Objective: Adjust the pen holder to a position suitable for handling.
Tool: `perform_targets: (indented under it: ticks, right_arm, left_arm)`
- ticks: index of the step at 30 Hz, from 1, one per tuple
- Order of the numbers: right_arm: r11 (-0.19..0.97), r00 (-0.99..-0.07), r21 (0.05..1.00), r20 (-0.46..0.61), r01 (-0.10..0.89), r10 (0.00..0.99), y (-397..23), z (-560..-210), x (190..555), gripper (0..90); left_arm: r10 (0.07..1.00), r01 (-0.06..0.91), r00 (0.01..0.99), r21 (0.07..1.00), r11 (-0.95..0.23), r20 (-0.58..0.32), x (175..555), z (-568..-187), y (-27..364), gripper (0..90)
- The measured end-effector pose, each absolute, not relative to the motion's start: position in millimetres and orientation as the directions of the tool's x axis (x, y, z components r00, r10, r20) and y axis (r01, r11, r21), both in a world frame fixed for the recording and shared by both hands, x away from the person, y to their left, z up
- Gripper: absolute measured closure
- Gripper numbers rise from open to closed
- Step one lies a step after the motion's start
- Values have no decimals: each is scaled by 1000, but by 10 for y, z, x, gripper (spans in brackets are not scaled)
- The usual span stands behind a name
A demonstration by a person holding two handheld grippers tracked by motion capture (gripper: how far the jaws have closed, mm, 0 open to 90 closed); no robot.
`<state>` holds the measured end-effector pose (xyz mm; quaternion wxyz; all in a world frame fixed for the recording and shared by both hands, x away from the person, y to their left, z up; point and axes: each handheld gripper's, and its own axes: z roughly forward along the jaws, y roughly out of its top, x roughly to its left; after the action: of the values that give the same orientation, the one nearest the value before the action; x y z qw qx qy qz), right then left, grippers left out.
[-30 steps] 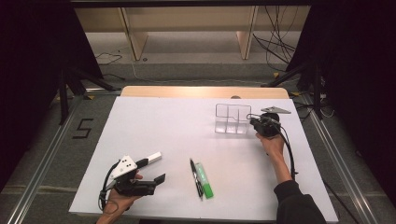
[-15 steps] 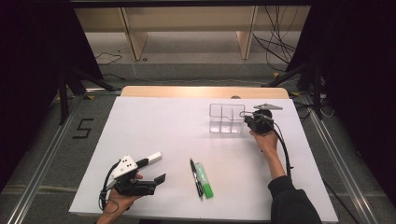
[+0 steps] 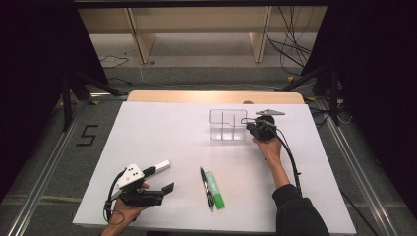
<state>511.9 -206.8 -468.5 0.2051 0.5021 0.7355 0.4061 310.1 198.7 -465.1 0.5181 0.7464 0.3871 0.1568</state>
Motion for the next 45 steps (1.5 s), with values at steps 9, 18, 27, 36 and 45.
perform_targets:
  ticks: [9,18,27,36,45]
  right_arm:
    - [204,-438,799,82,566,895,-1889,-4672,5142,900]
    - [220,-457,796,79,564,886,-1744,-4667,5154,900]
    - [224,-465,795,81,564,882,-1684,-4666,5158,900]
    - [227,-470,796,81,562,879,-1631,-4667,5170,900]
    - [217,-453,802,75,557,888,-1700,-4612,5142,855]
  left_arm:
    - [743,417,648,895,-161,-168,3103,-4653,1985,91]
    - [745,418,645,895,-156,-172,3103,-4649,1994,91]
    - [746,418,644,895,-156,-170,3105,-4649,1996,91]
    - [746,419,644,894,-157,-171,3104,-4650,1997,91]
    - [746,417,643,896,-154,-172,3102,-4648,2007,91]
